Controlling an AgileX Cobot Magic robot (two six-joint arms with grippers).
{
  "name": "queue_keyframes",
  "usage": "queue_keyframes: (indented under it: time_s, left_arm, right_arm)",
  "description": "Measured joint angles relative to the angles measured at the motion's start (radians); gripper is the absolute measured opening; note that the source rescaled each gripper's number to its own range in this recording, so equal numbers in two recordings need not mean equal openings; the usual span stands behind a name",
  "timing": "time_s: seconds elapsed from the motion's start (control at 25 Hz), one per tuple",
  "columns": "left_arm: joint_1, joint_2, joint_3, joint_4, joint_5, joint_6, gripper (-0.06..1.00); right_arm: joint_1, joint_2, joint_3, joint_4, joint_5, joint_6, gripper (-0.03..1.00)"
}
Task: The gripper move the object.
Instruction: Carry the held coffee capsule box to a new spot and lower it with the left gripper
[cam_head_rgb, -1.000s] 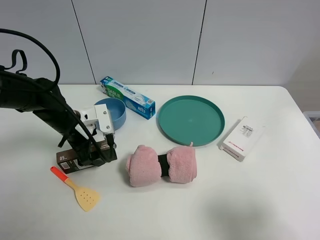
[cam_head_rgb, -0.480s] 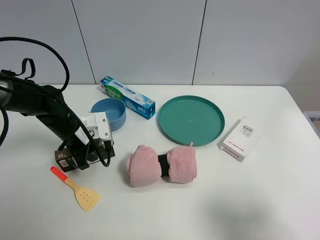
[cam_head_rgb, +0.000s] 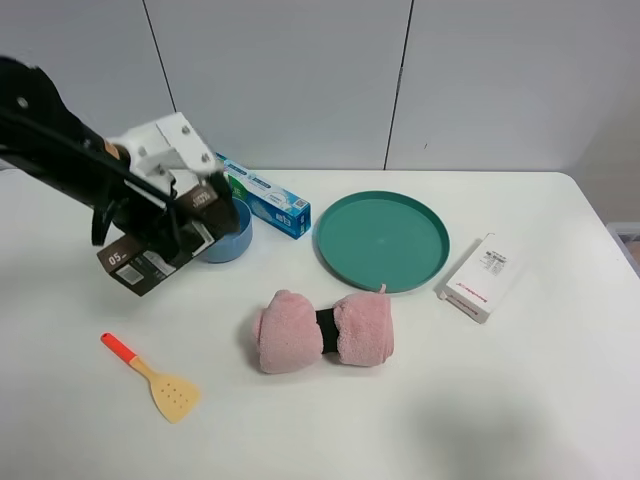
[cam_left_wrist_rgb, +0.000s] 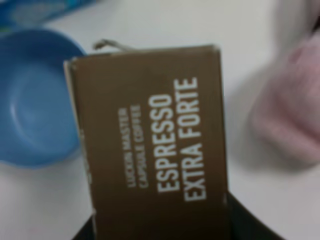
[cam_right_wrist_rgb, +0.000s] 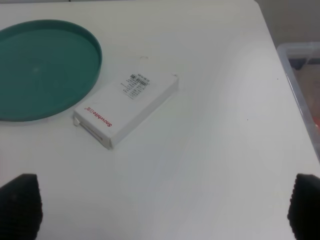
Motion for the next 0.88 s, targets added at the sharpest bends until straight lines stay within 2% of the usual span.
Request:
queue_keyframes:
  time_s: [0.12,0.2,0.28,0.36,0.64,0.88]
  left_arm:
    - [-0.043,-0.003,-0.138,0.089,0.187,-0.194,0.03]
    - [-0.076,0.017,-0.232,0.15,0.29,-0.253,0.03]
    - [-0.106,0.052,-0.328,0.196,0.361,-0.266,0.03]
    - [-0.135,0.1,-0.415,0.215,0.393,-0.26,0.03]
    - [-0.215,0.32,-0.662,0.219,0.408,-0.242,0.03]
    - [-0.263,0.524,-0.845,0.217,0.401,-0.175,0.03]
  right_arm:
    - [0.0,0.0,0.0,0.0,0.0,0.0,1.0]
    - [0.0,0.0,0.0,0.0,0.0,0.0,1.0]
    - [0.0,0.0,0.0,0.0,0.0,0.0,1.0]
    - [0.0,0.0,0.0,0.0,0.0,0.0,1.0]
    - [0.0,0.0,0.0,0.0,0.0,0.0,1.0]
    - [0.0,0.0,0.0,0.0,0.0,0.0,1.0]
